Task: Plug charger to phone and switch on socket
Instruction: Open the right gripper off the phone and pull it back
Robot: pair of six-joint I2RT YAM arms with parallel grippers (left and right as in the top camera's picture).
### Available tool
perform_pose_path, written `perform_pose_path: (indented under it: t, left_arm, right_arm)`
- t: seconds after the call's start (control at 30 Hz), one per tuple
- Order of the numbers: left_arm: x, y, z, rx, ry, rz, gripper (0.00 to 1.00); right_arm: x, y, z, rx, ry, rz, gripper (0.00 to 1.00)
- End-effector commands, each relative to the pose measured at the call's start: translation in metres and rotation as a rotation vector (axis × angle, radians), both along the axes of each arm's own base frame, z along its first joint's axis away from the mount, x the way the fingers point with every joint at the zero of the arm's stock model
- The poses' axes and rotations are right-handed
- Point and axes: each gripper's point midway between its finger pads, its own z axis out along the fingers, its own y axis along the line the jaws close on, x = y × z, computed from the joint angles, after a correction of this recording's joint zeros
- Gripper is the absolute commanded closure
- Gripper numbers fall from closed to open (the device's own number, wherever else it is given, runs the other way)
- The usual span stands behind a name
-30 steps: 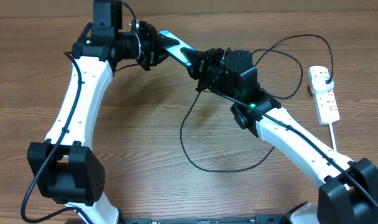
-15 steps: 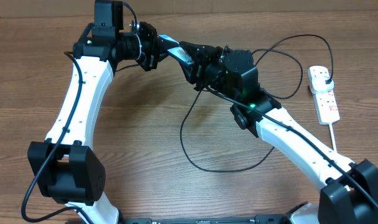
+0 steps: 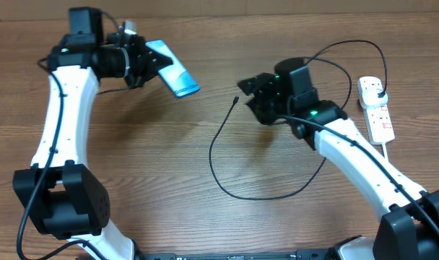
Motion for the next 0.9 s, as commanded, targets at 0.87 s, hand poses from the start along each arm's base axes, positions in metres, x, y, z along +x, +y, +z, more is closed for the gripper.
perform_pose_path:
  t: [0.87]
  left_arm:
    - [-0.065, -0.021, 0.024, -0.166, -0.149, -0.341, 0.96]
  right_arm:
    - [-0.025, -0.035, 0.033, -0.416, -0.147, 0.452, 0.41]
